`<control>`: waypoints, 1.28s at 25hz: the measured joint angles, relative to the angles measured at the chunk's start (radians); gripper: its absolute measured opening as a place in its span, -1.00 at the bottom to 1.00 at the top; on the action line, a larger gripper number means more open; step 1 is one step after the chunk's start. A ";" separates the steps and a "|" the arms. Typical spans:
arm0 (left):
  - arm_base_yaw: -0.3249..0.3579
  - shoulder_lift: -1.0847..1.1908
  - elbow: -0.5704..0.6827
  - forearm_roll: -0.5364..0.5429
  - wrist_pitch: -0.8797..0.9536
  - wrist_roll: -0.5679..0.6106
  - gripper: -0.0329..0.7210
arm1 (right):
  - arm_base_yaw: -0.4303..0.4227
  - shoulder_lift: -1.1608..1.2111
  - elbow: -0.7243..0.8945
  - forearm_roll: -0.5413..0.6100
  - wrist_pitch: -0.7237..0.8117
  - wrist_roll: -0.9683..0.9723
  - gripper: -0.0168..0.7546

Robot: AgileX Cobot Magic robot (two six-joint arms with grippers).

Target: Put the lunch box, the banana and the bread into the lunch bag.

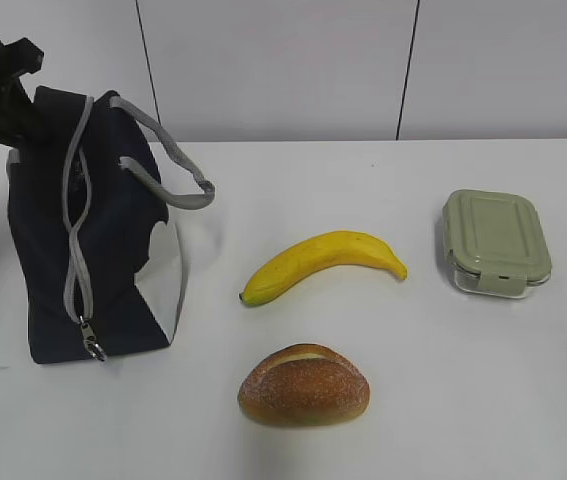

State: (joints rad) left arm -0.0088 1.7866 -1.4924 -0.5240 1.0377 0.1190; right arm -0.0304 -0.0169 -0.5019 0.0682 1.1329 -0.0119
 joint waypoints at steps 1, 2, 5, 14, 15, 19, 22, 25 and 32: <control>0.000 0.000 0.000 0.000 0.000 0.000 -0.87 | 0.000 0.000 0.000 0.000 0.000 0.000 0.09; 0.000 0.000 0.000 0.000 0.000 0.000 -0.91 | 0.000 0.000 0.000 0.000 0.000 0.000 0.09; 0.000 0.000 0.000 0.000 0.000 0.002 -0.95 | 0.000 0.000 0.000 0.000 0.000 0.000 0.09; 0.000 0.000 0.000 -0.106 0.045 0.065 -0.96 | 0.000 0.000 0.000 0.000 0.000 0.000 0.09; 0.000 0.000 0.000 -0.117 0.056 0.069 -0.96 | 0.000 0.000 0.000 0.000 0.000 0.000 0.09; 0.000 -0.002 0.000 -0.148 0.092 0.081 -0.96 | 0.000 0.000 0.000 0.008 0.000 0.000 0.09; 0.000 -0.003 0.000 -0.164 0.107 0.089 -0.96 | 0.000 0.000 0.000 0.014 0.000 0.000 0.09; 0.000 -0.003 0.000 -0.184 0.121 0.089 -0.96 | 0.000 0.000 0.000 0.014 0.000 0.000 0.09; 0.000 -0.003 0.000 -0.279 0.135 0.118 -0.96 | 0.000 0.000 -0.020 0.028 -0.006 0.000 0.10</control>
State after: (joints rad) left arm -0.0088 1.7833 -1.4924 -0.8031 1.1727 0.2368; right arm -0.0304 -0.0169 -0.5219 0.0957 1.1267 -0.0119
